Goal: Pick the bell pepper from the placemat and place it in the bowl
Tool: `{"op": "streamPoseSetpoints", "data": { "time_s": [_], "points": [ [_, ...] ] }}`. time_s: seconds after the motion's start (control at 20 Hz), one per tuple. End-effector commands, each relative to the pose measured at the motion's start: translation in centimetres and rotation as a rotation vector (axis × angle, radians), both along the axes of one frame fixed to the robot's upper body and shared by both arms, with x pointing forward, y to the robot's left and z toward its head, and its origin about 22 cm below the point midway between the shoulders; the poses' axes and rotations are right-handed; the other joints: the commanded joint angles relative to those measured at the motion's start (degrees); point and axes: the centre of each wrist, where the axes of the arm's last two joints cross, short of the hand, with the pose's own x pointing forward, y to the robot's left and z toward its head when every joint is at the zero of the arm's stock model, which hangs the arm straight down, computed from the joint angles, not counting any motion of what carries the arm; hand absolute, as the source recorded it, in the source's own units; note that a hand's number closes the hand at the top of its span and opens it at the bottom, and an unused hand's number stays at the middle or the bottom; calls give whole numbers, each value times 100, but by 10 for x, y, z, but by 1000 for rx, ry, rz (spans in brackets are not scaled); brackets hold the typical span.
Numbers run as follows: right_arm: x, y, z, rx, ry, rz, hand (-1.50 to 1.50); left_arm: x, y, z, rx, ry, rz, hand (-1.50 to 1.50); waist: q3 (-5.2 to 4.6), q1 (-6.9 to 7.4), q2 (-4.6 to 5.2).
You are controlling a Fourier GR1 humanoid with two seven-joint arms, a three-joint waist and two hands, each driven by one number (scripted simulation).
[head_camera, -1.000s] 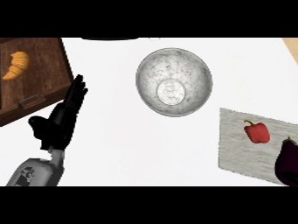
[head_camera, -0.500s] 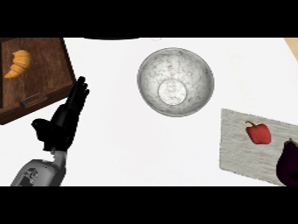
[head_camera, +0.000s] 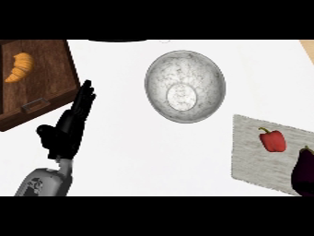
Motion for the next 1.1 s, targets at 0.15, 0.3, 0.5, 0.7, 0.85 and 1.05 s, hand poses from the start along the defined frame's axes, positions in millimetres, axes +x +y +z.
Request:
{"op": "streamPoseSetpoints", "data": {
  "time_s": [0.15, 0.3, 0.5, 0.7, 0.85, 1.05],
  "points": [
    [-6, -14, -15, 31, -5, 42, -150, -2, 7, -12, -9, 12, -6, 0, 0, -20, -4],
    [-5, -10, -26, 95, -42, 59, -150, -4, -6, -22, -6, 2, 4, 0, 0, -26, -2],
    [-18, -11, -20, 131, -32, 97, -150, 8, 10, -4, -9, -1, -8, 0, -1, -34, -5],
    [-15, -20, -20, 187, -47, 69, -150, 0, 2, -3, 2, 3, -5, 0, 0, -22, -6],
    [-3, 4, -39, 213, -21, 72, -150, 4, -7, -4, -4, 8, 1, 0, 0, -15, -2],
    [6, 4, -50, 226, -4, 76, -150, 0, 2, -6, 9, 1, -16, 0, 0, -9, -2]
  ]
}}
